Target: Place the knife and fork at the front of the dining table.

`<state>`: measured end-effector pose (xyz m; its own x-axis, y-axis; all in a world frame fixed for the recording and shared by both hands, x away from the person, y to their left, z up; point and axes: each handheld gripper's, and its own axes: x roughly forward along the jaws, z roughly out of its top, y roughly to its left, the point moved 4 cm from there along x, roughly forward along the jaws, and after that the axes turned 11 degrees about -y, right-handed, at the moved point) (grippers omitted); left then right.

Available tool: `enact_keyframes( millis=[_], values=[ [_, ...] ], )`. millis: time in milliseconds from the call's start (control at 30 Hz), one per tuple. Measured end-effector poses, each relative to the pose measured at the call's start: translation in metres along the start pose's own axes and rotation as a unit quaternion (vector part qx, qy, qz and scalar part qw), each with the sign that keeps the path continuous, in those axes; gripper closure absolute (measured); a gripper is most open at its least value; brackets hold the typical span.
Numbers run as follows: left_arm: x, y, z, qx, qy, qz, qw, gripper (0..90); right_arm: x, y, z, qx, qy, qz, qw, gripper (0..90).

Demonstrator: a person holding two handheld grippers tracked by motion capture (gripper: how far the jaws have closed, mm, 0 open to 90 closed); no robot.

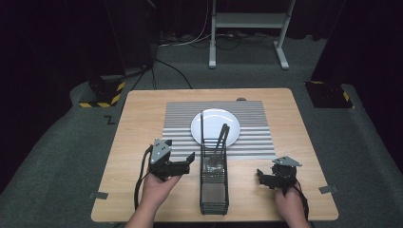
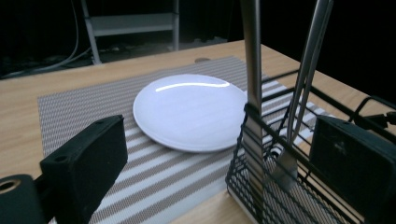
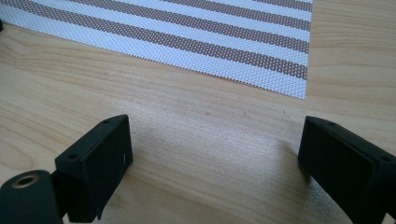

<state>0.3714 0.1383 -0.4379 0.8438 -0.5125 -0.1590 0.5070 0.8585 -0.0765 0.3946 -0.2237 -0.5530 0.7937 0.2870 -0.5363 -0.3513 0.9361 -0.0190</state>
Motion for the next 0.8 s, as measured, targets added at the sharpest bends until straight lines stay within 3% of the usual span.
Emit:
enact_keyframes(
  millis=[167, 267, 500, 800],
  values=[
    [0.014, -0.012, 0.009, 0.008, -0.014, -0.014, 0.9998, 5.6, 0.001, 0.0, 0.0, -0.002, 0.0, 0.001, 1.0, 9.6],
    [0.025, -0.016, 0.011, -0.001, -0.005, -0.025, 0.9997, 8.3, 0.001, 0.0, 0.0, -0.002, 0.0, 0.001, 1.0, 9.6],
    [0.042, -0.017, 0.021, -0.005, -0.012, -0.02, 0.9997, 17.4, 0.001, 0.0, 0.001, -0.003, -0.001, 0.005, 1.0, 9.6],
    [0.06, -0.021, 0.025, 0.013, -0.006, 0.001, 0.9999, 52.0, 0.002, 0.001, 0.001, -0.005, 0.0, 0.009, 0.9999, 9.6]
  ],
)
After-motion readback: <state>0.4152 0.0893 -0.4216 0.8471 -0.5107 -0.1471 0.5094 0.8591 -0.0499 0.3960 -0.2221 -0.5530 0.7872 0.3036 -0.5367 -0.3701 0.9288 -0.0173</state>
